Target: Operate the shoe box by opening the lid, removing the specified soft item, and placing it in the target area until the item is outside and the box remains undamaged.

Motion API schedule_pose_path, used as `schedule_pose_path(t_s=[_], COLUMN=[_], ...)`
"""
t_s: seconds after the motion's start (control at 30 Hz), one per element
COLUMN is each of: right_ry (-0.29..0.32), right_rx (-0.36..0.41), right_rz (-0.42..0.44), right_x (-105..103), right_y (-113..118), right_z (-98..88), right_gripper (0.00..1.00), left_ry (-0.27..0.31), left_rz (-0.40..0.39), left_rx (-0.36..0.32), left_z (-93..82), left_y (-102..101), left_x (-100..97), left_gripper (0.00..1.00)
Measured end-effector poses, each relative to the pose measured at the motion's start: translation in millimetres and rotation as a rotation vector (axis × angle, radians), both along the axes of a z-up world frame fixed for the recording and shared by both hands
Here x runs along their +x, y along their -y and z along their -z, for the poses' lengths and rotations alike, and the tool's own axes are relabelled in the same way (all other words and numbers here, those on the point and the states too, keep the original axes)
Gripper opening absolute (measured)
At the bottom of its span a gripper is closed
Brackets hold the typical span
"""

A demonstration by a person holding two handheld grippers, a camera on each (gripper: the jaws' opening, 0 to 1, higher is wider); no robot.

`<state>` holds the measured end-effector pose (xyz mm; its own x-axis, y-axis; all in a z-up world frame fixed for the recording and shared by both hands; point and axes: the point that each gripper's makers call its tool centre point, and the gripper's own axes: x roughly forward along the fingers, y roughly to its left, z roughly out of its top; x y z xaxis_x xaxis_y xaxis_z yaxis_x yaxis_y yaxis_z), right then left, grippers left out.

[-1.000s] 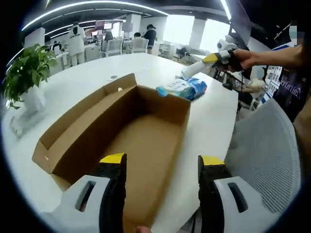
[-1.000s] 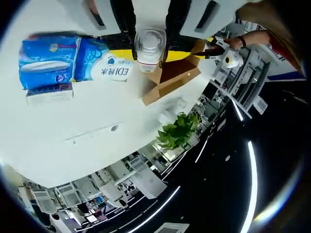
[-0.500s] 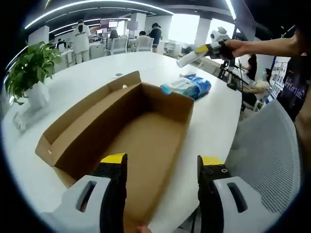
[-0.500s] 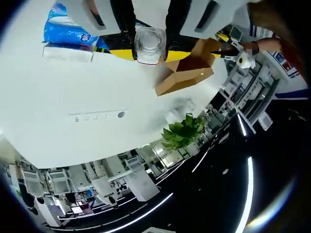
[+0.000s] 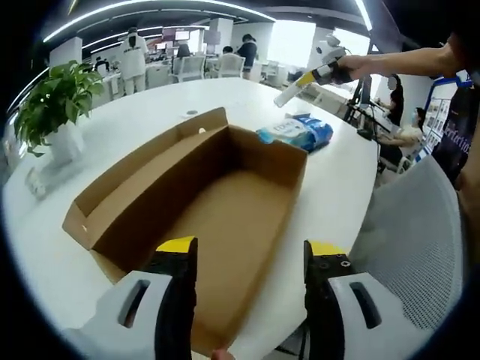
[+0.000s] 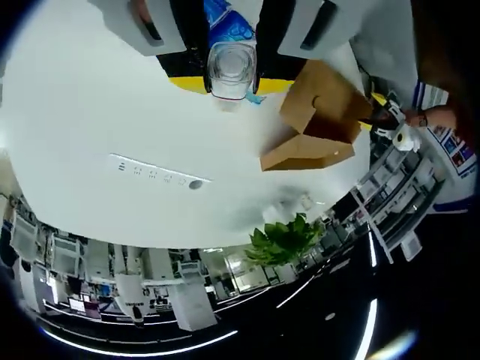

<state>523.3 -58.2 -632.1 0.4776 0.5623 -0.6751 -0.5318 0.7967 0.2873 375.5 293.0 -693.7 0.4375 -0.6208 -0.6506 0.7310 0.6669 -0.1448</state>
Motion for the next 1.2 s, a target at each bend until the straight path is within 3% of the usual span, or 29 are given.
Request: schedule_pose_path(t_s=[0.33,0.63,0.77,1.2], right_ry=[0.015,0.006,-0.008,-0.017], right_rx=[-0.143,-0.3,-0.319,-0.499], right_rz=[-0.148,-0.305,-0.348,-0.567], right_x=[15,26,27,30], right_y=[-2,5,1,5], right_z=[6.7,27.5,34.6,59.5], right_gripper=[0.18,0.18,0.18,0.18], left_ry=[0.004,-0.003,-0.008,-0.012], left_rz=[-0.011,-0.024,-0.034,-0.045], left_rx=[0.003,0.007,0.008,0.007], left_z=[-1.8,0.1,1.8,1.7], left_y=[0,-1,-2,-2], left_x=[3.1,0.8,-1.1,0.5], left_gripper=[0.56,0.57,0.57,0.56])
